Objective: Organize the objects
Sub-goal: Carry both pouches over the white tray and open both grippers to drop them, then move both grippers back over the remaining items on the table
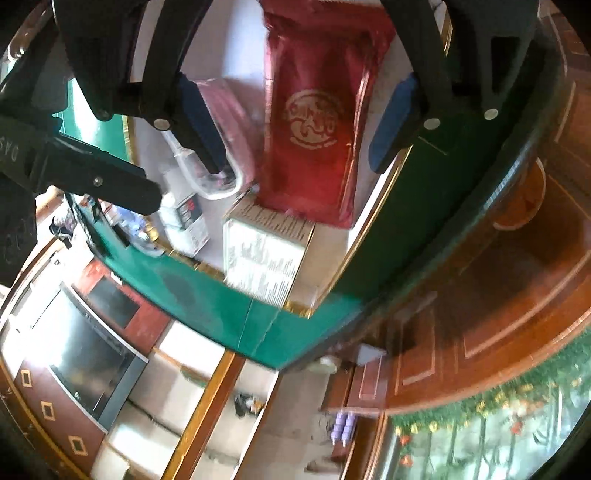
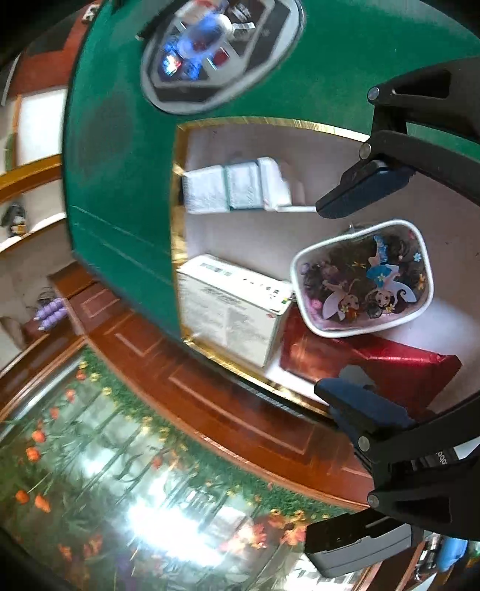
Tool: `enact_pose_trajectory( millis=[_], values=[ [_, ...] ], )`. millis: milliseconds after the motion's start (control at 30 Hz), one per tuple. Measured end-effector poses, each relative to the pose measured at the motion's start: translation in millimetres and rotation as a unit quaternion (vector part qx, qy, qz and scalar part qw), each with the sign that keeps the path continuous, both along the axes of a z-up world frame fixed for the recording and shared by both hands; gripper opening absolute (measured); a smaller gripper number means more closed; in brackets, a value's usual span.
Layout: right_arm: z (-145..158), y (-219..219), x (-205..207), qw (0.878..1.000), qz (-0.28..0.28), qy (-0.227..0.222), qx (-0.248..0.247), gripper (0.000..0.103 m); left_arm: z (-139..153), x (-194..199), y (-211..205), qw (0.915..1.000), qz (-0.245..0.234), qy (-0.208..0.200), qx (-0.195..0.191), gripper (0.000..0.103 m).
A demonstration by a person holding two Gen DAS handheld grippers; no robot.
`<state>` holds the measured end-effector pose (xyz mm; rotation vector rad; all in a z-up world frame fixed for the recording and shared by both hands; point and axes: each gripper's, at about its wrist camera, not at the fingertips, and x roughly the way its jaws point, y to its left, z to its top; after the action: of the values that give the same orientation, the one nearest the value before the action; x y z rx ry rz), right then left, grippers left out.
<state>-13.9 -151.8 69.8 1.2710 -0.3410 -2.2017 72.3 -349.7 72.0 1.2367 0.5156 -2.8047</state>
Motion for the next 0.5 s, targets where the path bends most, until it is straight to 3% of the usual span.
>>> enact_pose_trajectory(
  millis=[100, 167, 267, 500],
  values=[
    [15, 27, 14, 0.999, -0.020, 0.033, -0.007, 0.094, 19, 14, 27, 0.9983, -0.008, 0.047, -0.033, 0.097],
    [20, 49, 25, 0.998, -0.037, 0.054, -0.002, 0.094, 22, 16, 52, 0.9960, -0.032, 0.060, -0.059, 0.098],
    [21, 76, 40, 0.996, -0.062, 0.067, 0.004, 0.094, 10, 7, 84, 0.9935, -0.068, 0.042, -0.081, 0.098],
    [12, 138, 67, 0.992, -0.098, 0.073, 0.007, 0.094, -19, 2, 110, 0.9842, -0.068, -0.005, -0.163, 0.098]
  ],
)
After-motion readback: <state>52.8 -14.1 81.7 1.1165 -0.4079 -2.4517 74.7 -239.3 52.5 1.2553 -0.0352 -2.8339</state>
